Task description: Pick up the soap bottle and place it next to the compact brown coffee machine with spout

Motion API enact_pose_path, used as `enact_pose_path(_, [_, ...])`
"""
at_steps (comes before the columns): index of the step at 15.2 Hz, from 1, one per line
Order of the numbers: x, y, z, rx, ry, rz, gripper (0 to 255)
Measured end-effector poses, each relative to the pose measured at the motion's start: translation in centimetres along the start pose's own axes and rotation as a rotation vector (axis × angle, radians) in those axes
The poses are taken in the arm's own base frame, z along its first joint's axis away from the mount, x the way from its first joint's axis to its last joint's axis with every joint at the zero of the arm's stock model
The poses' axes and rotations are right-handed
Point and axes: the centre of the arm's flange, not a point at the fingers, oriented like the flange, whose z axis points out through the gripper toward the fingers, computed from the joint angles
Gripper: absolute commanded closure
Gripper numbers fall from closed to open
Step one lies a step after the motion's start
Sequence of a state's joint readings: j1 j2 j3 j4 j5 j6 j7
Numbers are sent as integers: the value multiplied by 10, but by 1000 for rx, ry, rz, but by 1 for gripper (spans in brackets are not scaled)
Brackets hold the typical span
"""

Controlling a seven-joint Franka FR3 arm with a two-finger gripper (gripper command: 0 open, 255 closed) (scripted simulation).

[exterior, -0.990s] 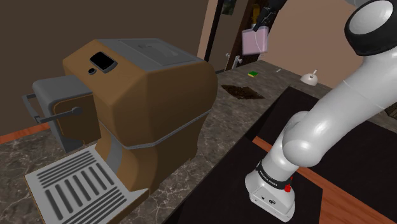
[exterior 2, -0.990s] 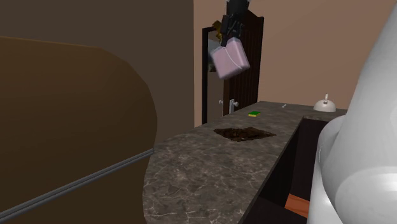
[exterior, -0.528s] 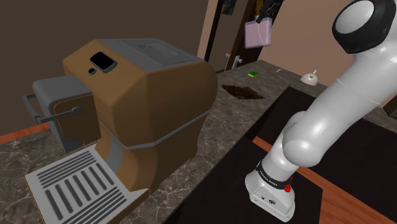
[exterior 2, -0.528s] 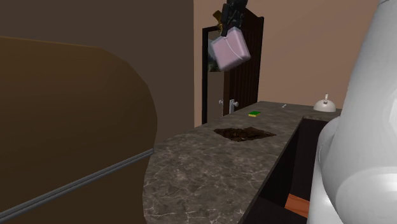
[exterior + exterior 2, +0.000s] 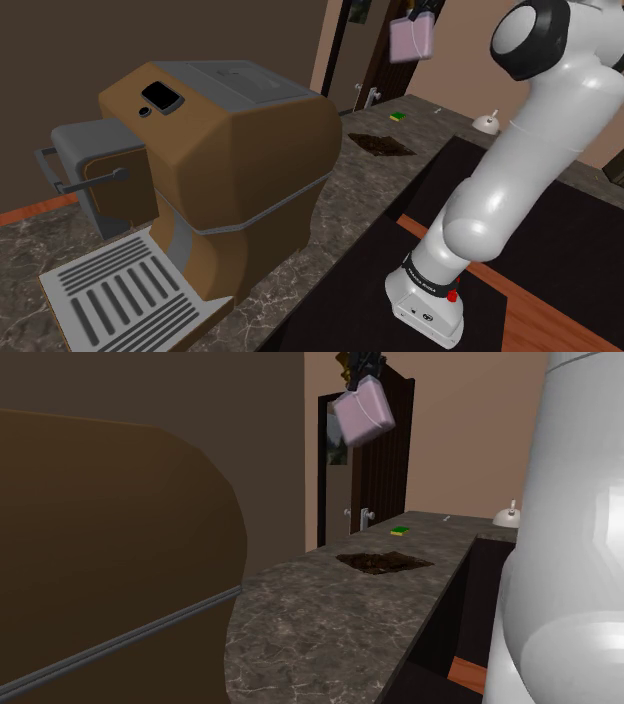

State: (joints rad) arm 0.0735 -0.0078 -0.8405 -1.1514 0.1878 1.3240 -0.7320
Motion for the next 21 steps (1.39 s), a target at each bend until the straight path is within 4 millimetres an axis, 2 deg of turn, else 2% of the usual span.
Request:
enact_pose_path(6, [8, 1, -32, -7, -2, 5, 255])
enact_pose_path(8, [10, -6, -39, 3, 3, -1, 255])
enact_pose_path(21, [-11, -169, -44, 2, 0, -4, 255])
